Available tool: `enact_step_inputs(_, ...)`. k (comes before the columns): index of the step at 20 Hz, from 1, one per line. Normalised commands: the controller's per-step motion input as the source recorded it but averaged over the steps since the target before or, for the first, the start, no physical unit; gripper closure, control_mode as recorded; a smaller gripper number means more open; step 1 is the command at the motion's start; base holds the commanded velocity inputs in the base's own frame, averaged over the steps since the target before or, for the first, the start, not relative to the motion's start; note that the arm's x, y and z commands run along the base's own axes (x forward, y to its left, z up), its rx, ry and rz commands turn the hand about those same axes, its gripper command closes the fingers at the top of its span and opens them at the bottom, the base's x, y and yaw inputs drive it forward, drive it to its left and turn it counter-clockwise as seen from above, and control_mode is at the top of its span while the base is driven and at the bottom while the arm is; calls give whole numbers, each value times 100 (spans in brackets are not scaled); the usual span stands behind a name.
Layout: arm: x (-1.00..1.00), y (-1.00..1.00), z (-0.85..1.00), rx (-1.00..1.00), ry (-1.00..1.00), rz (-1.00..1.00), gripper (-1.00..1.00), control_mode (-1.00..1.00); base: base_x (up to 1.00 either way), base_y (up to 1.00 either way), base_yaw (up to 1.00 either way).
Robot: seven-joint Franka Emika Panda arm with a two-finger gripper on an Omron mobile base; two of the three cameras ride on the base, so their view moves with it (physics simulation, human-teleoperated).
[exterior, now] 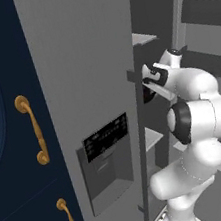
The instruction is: Pick the chicken drumstick and eggplant from their plates and place them in the bowl. Then put the bowl in the fridge.
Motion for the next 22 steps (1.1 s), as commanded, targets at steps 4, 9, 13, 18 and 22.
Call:
enact_step_inputs(4, 71, 0, -14, 3, 0, 0, 100, -100, 0, 0, 0)
enact_step_inputs(9, 71, 0, -4, 0, 0, 0, 100, -100, 0, 0, 0)
enact_step_inputs(13, 49, 0, -37, 1, 0, 0, 100, -100, 0, 0, 0)
enact_step_inputs(18, 43, 9, -47, 2, 0, 0, 100, -100, 0, 0, 0)
enact_step_inputs(22, 22, 40, -3, -2, -2, 0, -100, -100, 0, 0, 0)
